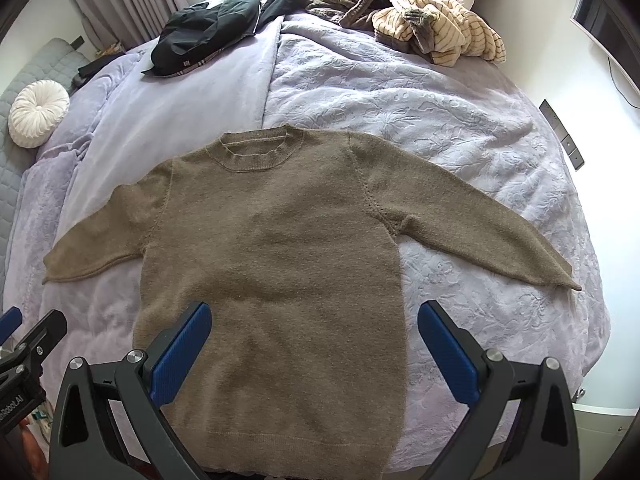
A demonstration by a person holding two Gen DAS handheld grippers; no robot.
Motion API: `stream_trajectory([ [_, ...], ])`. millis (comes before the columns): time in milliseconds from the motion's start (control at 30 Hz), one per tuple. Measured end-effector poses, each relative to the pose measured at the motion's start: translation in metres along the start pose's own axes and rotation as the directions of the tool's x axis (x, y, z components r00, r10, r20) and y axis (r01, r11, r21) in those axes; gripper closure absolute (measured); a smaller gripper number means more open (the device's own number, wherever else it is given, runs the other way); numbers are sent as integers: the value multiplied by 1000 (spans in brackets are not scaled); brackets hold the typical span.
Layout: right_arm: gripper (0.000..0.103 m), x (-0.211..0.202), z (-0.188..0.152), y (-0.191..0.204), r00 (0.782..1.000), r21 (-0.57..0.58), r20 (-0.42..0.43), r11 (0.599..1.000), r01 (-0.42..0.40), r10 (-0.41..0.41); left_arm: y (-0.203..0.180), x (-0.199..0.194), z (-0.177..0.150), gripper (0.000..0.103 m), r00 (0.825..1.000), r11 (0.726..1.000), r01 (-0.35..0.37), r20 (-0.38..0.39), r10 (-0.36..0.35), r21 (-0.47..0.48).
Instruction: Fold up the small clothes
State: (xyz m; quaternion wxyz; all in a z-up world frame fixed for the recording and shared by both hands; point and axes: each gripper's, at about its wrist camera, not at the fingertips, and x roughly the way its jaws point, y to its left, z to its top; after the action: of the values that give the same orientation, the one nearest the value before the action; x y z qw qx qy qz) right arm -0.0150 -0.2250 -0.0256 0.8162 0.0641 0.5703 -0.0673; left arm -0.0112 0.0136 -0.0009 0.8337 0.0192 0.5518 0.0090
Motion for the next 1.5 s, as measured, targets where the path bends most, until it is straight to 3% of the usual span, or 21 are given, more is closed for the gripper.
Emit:
stream_trajectory([
  [333,0,0,-4,-2,1000,-17,-12,1000,19,-19,4,6,-4,0,999,1000,21,-47,-22,-14],
  [1500,0,4,-9,0,999,-14,-31,999,30,-30,1,10,-4,0,997,999,41,-64,-41,-2],
])
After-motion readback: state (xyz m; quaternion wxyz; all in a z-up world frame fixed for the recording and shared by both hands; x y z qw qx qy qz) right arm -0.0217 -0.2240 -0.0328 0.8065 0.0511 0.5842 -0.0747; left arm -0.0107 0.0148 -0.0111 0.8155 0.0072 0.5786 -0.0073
